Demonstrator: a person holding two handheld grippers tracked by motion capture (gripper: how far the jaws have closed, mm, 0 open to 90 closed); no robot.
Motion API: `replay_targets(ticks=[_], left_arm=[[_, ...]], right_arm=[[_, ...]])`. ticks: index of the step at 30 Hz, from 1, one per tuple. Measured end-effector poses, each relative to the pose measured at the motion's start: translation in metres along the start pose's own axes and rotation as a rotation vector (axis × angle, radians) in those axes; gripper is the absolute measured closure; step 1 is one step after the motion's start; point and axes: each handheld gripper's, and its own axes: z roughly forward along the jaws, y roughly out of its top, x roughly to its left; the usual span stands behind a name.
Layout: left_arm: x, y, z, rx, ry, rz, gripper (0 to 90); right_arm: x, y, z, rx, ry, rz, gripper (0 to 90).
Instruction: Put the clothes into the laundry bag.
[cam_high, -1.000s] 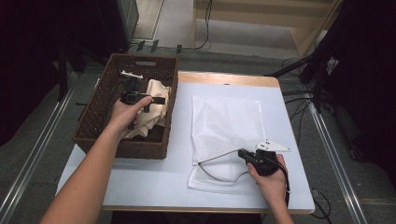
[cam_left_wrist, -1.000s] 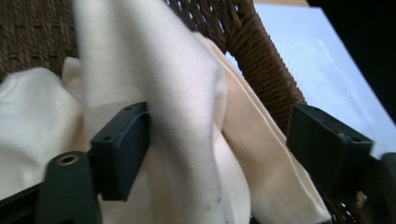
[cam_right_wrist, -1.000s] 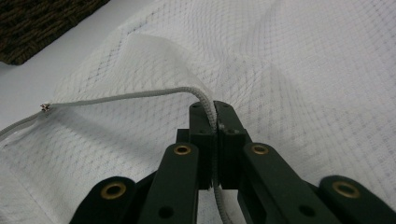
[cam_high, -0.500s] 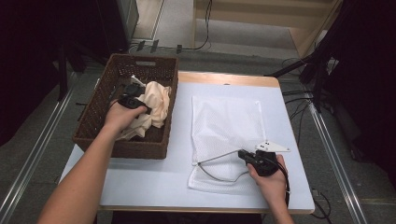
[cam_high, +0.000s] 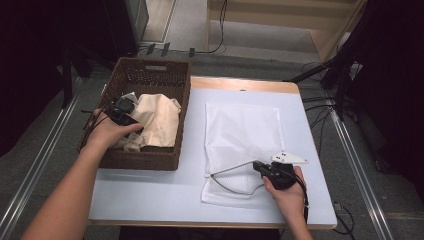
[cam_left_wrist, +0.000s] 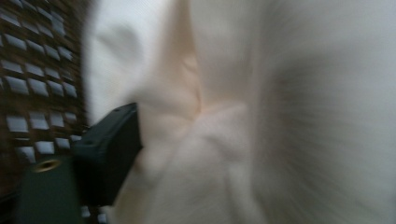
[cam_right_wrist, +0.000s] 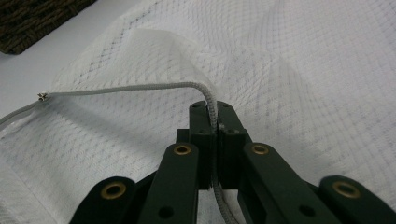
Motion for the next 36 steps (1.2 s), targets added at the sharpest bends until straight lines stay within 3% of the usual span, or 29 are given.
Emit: replay_targets(ticks=[3,6,7,8,9,10,11,12,13,15,16,17,19,20,22,24,25,27,28,29,31,33,36], left_arm=[[0.007,0.000,0.007,0.019,-0.097,-0.076,9.0],[0.005,0.001,0.007,0.028,-0.127,-0.064,10.8],[0.004,0.001,0.006,0.028,-0.129,-0.059,19.0],[0.003,0.002,0.003,0.030,-0.129,-0.055,39.8],[0.003,0.002,0.000,0.032,-0.145,-0.044,52.3],[0.002,0.003,-0.003,0.034,-0.145,-0.016,52.3],[0.001,0.003,-0.005,0.049,-0.135,0.001,66.7],[0.002,0.005,-0.008,0.055,-0.147,-0.004,66.7],[0.005,0.007,-0.011,0.034,-0.189,-0.033,70.1],[0.017,0.009,-0.020,-0.052,-0.387,-0.115,74.3],[0.020,0.011,-0.025,-0.111,-0.475,-0.127,74.6],[0.018,0.013,-0.028,-0.172,-0.552,-0.119,74.4],[0.006,0.019,-0.033,-0.248,-0.637,-0.085,73.9],[-0.003,0.023,-0.033,-0.265,-0.618,-0.060,72.4],[-0.022,0.032,-0.028,-0.261,-0.531,-0.050,66.8],[-0.036,0.039,-0.018,-0.233,-0.478,-0.047,48.6],[-0.042,0.042,-0.012,-0.209,-0.471,-0.057,48.6],[-0.049,0.047,0.000,-0.158,-0.497,-0.103,31.0],[-0.050,0.048,0.002,-0.145,-0.500,-0.112,25.5],[-0.048,0.049,0.004,-0.134,-0.508,-0.124,25.5],[-0.049,0.047,0.009,-0.129,-0.486,-0.120,19.4],[-0.053,0.045,0.013,-0.164,-0.454,-0.102,13.2],[-0.058,0.044,0.012,-0.174,-0.419,-0.094,13.3]], right_arm=[[0.000,-0.001,0.000,0.003,0.002,0.005,88.3],[-0.001,-0.002,0.000,0.005,0.002,0.003,88.2],[-0.001,-0.002,0.000,0.005,0.003,0.003,88.2],[-0.002,-0.003,0.000,0.006,0.001,0.008,88.2],[-0.002,-0.003,0.000,0.006,0.001,0.008,88.2],[-0.002,-0.003,0.000,0.006,0.001,0.008,88.2],[-0.002,-0.002,0.000,0.006,0.002,0.009,88.2],[-0.002,-0.002,0.000,0.006,0.002,0.009,88.2],[-0.001,-0.002,0.000,0.004,0.002,0.009,88.2],[-0.001,-0.001,-0.001,-0.003,0.007,0.010,88.2],[-0.001,0.000,-0.001,-0.004,0.013,0.015,88.3],[-0.001,0.001,-0.001,-0.009,0.013,0.011,88.3],[-0.001,0.001,-0.001,-0.008,0.014,0.012,88.3],[-0.001,0.001,0.001,-0.005,0.011,0.012,88.2],[-0.001,0.000,0.003,0.003,0.012,0.007,88.2],[-0.001,-0.002,0.004,0.007,0.010,0.008,88.2],[-0.001,-0.002,0.004,0.007,0.010,0.008,88.2],[-0.001,-0.002,0.002,0.005,0.008,0.008,88.2],[-0.002,-0.002,0.001,0.003,0.011,0.008,88.2],[-0.002,-0.002,0.001,0.003,0.011,0.008,88.2],[-0.004,-0.003,0.001,0.003,0.008,0.012,88.2],[-0.005,-0.003,0.001,0.006,0.008,0.013,88.2],[-0.004,-0.003,0.003,0.004,0.011,0.011,88.2]])
